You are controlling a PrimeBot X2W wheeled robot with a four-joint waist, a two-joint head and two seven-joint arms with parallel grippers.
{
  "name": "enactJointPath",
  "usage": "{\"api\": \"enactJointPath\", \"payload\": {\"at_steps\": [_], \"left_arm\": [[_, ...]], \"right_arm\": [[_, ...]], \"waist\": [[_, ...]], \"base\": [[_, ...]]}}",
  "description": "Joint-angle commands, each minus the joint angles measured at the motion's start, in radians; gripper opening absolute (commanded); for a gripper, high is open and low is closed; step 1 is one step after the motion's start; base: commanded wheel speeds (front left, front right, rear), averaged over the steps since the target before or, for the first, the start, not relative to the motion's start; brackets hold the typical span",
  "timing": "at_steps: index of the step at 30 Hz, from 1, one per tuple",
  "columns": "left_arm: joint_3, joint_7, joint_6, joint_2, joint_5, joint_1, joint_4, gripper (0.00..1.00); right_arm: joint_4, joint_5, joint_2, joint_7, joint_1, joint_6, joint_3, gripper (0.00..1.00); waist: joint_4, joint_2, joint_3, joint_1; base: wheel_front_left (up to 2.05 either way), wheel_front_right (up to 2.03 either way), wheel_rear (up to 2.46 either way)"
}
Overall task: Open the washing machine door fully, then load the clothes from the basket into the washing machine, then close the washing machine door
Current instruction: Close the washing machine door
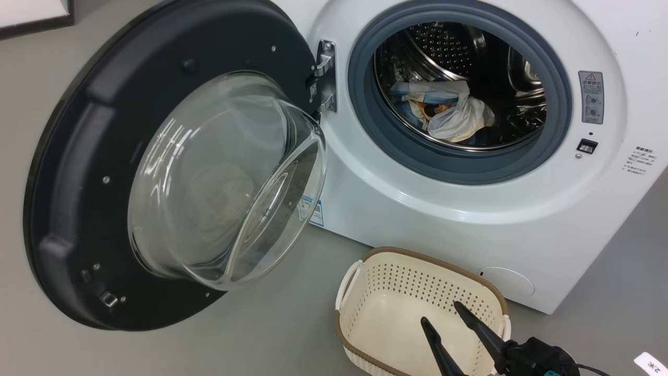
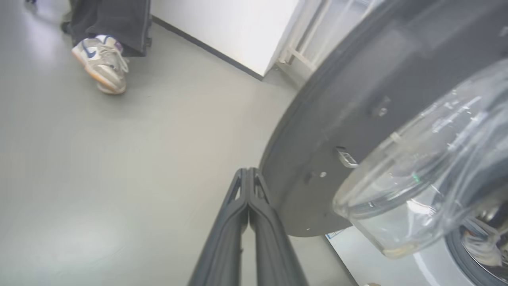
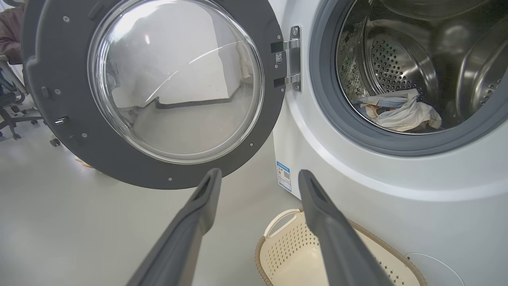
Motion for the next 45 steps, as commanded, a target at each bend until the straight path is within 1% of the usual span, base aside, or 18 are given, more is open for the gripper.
{"api": "enactJointPath", "payload": {"at_steps": [1, 6, 8, 10, 11, 13, 14, 17, 20, 25, 27, 30, 34, 41, 45], "left_arm": [[0.078, -0.006, -0.022, 0.009, -0.034, -0.043, -0.005, 0.0], [0.261, -0.006, -0.095, 0.009, -0.152, -0.125, 0.056, 0.0], [0.316, -0.001, -0.104, 0.026, -0.215, -0.171, 0.103, 0.0], [0.377, 0.027, -0.111, 0.076, -0.29, -0.23, 0.158, 0.0], [0.412, 0.06, -0.14, 0.134, -0.347, -0.289, 0.208, 0.0], [0.449, 0.116, -0.162, 0.177, -0.435, -0.358, 0.267, 0.0], [0.449, 0.116, -0.162, 0.177, -0.435, -0.358, 0.267, 0.0], [0.465, 0.222, -0.183, 0.247, -0.525, -0.443, 0.354, 0.0], [0.467, 0.321, -0.19, 0.296, -0.603, -0.529, 0.418, 0.0], [0.479, 0.423, -0.177, 0.368, -0.693, -0.675, 0.52, 0.0], [0.504, 0.455, -0.17, 0.395, -0.74, -0.728, 0.557, 0.0], [0.513, 0.497, -0.167, 0.43, -0.77, -0.775, 0.603, 0.0], [0.487, 0.549, -0.174, 0.45, -0.774, -0.803, 0.652, 0.0], [0.463, 0.63, -0.199, 0.448, -0.797, -0.825, 0.703, 0.0], [0.455, 0.671, -0.204, 0.45, -0.809, -0.833, 0.719, 0.0]], "right_arm": [[-0.019, 0.005, -0.001, -0.005, -0.031, 0.003, 0.024, 1.0], [-0.019, 0.007, 0.005, -0.005, -0.027, 0.003, 0.022, 1.0], [-0.018, 0.006, 0.009, -0.005, -0.023, 0.003, 0.021, 1.0], [-0.017, 0.006, 0.012, -0.005, -0.02, 0.003, 0.024, 1.0], [-0.017, 0.007, 0.016, -0.005, -0.017, 0.003, 0.021, 1.0], [-0.017, 0.007, 0.02, -0.005, -0.013, 0.003, 0.018, 1.0], [-0.017, 0.007, 0.02, -0.005, -0.013, 0.003, 0.018, 1.0], [-0.017, 0.007, 0.023, -0.005, -0.006, 0.003, 0.019, 1.0], [-0.017, 0.007, 0.025, -0.005, 0.001, 0.003, 0.013, 1.0], [-0.018, 0.005, 0.021, -0.005, 0.011, 0.003, 0.012, 1.0], [-0.017, 0.003, 0.017, -0.005, 0.009, 0.003, 0.015, 1.0], [-0.018, 0.003, 0.012, -0.005, 0.007, 0.003, 0.015, 1.0], [-0.015, 0.005, 0.007, -0.005, 0.013, 0.003, 0.018, 1.0], [-0.012, 0.008, 0.003, -0.005, 0.017, 0.003, 0.025, 1.0], [-0.013, 0.009, -0.002, -0.005, 0.017, 0.003, 0.023, 1.0]], "waist": [[0.0, -0.0001, 0.001, 0.0], [0.001, -0.0001, 0.004, 0.0], [0.0, -0.0001, 0.004, 0.0], [0.0, -0.0001, 0.004, 0.0], [-0.001, -0.0001, 0.005, 0.0], [-0.001, -0.0001, 0.004, 0.0], [-0.001, -0.0001, 0.004, 0.0], [-0.005, -0.0001, 0.0, 0.0], [-0.007, -0.0001, -0.003, 0.0], [-0.014, -0.0001, -0.009, 0.0], [-0.027, -0.0001, -0.008, 0.0], [-0.044, -0.0001, -0.006, 0.0], [-0.061, -0.0001, -0.007, 0.0], [-0.085, -0.0001, -0.013, 0.0], [-0.093, -0.0001, -0.018, 0.0]], "base": [[0.0, 0.0, 0.0], [0.0, 0.0, 0.0], [0.0, 0.0, 0.0], [0.0, 0.0, 0.0], [0.0, 0.0, 0.0], [0.0, 0.0, 0.0], [0.0, 0.0, 0.0], [0.0, 0.0, 0.0], [0.0, 0.0, 0.0], [0.0, 0.0, 0.0], [0.0, 0.0, 0.0], [0.0, 0.0, 0.0], [0.0, 0.0, 0.0], [0.0, 0.0, 0.0], [0.0, 0.0, 0.0]]}}
